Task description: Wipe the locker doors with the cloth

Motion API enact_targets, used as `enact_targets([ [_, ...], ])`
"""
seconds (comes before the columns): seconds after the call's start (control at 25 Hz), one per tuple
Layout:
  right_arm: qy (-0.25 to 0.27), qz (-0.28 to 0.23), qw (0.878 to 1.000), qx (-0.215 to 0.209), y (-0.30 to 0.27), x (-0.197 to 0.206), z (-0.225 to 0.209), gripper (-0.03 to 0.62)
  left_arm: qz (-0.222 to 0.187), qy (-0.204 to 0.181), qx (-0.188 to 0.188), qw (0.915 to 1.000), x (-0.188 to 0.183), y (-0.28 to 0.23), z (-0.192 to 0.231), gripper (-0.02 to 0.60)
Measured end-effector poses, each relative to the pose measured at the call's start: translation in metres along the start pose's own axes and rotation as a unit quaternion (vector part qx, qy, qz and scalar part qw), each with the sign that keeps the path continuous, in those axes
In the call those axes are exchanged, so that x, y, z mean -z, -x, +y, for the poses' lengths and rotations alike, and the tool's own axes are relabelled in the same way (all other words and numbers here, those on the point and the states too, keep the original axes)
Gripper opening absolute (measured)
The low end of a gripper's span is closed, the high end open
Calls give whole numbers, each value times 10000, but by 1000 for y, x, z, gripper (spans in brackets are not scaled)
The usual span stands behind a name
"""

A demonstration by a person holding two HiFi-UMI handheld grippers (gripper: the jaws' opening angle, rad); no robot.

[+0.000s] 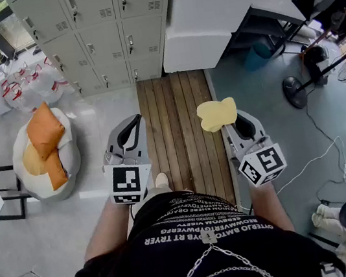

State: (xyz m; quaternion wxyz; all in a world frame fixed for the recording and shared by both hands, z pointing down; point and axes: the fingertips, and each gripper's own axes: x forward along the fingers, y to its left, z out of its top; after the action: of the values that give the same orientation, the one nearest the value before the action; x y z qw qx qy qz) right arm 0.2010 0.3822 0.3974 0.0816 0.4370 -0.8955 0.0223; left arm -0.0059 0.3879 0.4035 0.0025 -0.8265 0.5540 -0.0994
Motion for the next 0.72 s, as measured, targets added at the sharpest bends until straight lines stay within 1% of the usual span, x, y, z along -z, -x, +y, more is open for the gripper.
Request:
enact_targets([
  [0.12, 126, 10, 9999, -89, 17, 5, 14, 71, 63, -14, -21, 10000, 4, 20, -14, 6],
  [0.24, 322, 3, 9993, -169, 36, 6, 26, 71, 64, 63, -103, 9999, 0, 42, -33, 6],
  [0.44, 246, -91, 9992, -311, 77, 9, 32, 74, -79, -16, -266, 9996, -14, 73, -76, 6],
  [0.52, 179, -109, 9991, -368, 94, 14, 34, 74, -80, 95, -324, 9994, -11, 83, -88, 6],
  [0.64, 25, -130, 9987, -487, 113, 19, 42, 74, 37, 396, -407, 9984, -2, 97, -99, 6],
  [0.72, -14, -143, 9981, -595, 121, 21, 47, 74, 91, 449, -415, 9981, 2, 105, -108, 6],
])
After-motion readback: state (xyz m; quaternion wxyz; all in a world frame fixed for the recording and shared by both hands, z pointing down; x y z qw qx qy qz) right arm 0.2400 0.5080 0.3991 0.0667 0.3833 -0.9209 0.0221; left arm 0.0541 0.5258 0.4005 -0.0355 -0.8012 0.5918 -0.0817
